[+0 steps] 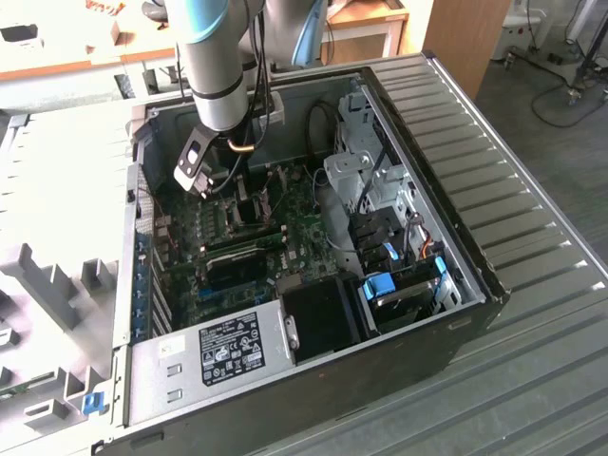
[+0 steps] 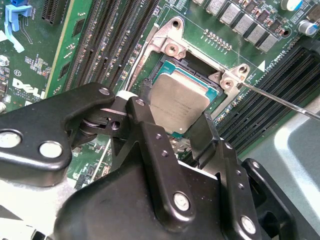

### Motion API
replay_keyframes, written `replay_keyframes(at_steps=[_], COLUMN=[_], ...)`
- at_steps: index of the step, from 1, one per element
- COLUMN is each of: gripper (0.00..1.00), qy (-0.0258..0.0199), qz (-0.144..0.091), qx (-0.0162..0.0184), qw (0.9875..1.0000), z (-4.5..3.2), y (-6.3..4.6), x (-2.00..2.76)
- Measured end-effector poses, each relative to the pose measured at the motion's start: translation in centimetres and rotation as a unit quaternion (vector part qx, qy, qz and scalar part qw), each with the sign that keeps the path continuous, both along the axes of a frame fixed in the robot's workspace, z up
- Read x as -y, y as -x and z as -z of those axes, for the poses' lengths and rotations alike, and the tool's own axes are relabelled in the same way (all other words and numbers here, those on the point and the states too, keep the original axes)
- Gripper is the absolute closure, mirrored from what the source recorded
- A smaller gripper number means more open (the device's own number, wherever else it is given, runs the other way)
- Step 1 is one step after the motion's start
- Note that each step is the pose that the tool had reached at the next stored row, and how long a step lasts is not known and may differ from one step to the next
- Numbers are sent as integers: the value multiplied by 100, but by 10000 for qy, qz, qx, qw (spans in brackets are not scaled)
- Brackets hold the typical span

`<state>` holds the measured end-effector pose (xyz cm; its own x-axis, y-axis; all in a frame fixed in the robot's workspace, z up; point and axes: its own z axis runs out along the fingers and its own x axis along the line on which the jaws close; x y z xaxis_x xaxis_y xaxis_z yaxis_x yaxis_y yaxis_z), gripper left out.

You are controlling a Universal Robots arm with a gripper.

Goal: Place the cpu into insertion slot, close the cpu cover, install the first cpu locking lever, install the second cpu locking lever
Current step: 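Place the cpu into insertion slot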

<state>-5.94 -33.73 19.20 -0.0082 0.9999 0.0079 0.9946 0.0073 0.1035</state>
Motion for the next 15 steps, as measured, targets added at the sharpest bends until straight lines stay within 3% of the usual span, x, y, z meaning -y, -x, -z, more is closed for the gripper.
replay_keyframes(at_steps=[15], gripper=[39], qy=[0], qz=[0], qx=[0], qw=[10000], z=[1], y=[0], x=[0])
